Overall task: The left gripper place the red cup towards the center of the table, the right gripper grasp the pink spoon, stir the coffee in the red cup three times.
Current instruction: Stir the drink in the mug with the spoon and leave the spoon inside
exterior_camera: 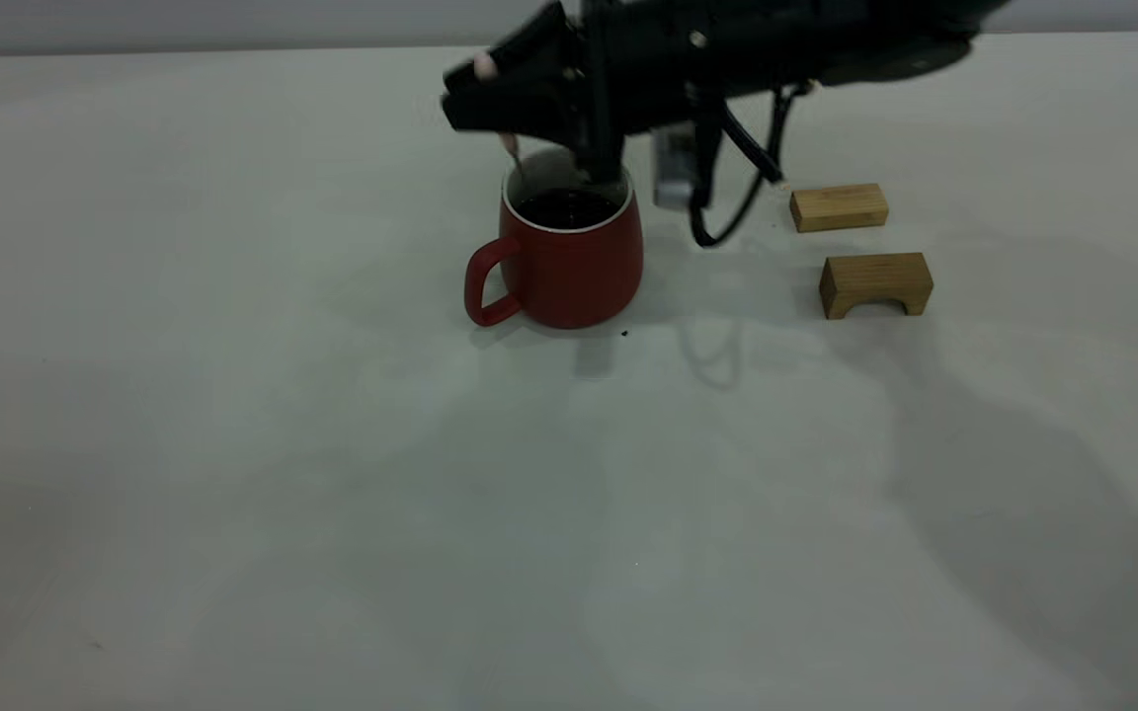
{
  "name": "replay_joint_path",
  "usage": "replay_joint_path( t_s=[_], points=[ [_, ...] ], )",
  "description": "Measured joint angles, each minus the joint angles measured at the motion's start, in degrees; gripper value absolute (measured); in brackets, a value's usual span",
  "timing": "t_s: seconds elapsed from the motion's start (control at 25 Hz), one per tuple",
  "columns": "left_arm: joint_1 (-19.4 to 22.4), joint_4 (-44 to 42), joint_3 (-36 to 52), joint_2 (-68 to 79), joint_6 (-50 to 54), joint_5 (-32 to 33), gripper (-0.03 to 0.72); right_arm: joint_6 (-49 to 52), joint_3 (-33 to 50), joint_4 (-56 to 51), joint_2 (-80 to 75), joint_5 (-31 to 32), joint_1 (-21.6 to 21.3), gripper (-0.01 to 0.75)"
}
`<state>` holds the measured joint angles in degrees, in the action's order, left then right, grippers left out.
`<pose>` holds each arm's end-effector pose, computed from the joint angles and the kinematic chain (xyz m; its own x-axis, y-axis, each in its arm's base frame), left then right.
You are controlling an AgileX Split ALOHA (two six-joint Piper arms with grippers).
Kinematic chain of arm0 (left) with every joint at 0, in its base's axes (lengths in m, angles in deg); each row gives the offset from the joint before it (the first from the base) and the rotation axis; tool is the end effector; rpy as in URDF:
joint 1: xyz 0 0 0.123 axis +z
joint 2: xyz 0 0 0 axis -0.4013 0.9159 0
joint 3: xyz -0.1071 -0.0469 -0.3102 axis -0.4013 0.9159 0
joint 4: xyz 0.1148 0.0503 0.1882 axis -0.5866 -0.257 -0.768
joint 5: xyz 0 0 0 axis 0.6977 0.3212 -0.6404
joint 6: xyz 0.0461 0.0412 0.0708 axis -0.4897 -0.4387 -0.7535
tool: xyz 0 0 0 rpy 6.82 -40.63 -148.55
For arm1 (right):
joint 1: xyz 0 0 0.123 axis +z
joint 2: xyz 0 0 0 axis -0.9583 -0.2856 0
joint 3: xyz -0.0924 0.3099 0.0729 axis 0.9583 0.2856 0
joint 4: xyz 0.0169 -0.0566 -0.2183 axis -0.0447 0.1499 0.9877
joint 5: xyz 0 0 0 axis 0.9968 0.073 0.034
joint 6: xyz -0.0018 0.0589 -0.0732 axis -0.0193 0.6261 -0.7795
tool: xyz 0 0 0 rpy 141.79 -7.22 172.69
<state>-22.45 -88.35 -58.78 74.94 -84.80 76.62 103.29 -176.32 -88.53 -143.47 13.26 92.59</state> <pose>-0.0764 -0.0028 0.2531 -0.5112 -0.0170 -0.8593 -0.0130 0.9998 -0.0121 0.4586 0.2448 0.0820 -0.2128 0.2783 0.9366 0.9664 -0.0814 0.2438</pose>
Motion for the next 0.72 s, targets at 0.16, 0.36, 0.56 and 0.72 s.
replay_joint_path(
  t_s=[0.16, 0.36, 0.56, 0.72],
  points=[
    [0.0, 0.0, 0.0, 0.0, 0.0, 0.0, 0.501, 0.1, -2.1, 0.1, -1.4, -2.7, -1.0, 0.122],
    [0.0, 0.0, 0.0, 0.0, 0.0, 0.0, 0.501, 0.4, -2.1, 0.3, -1.7, -4.8, -2.4, 0.122],
    [0.0, 0.0, 0.0, 0.0, 0.0, 0.0, 0.501, 0.2, -2.1, 0.4, -1.7, -3.4, -2.6, 0.123],
    [0.0, 0.0, 0.0, 0.0, 0.0, 0.0, 0.501, -0.1, -2.1, 0.7, -1.7, -1.6, -2.7, 0.181]
  ],
)
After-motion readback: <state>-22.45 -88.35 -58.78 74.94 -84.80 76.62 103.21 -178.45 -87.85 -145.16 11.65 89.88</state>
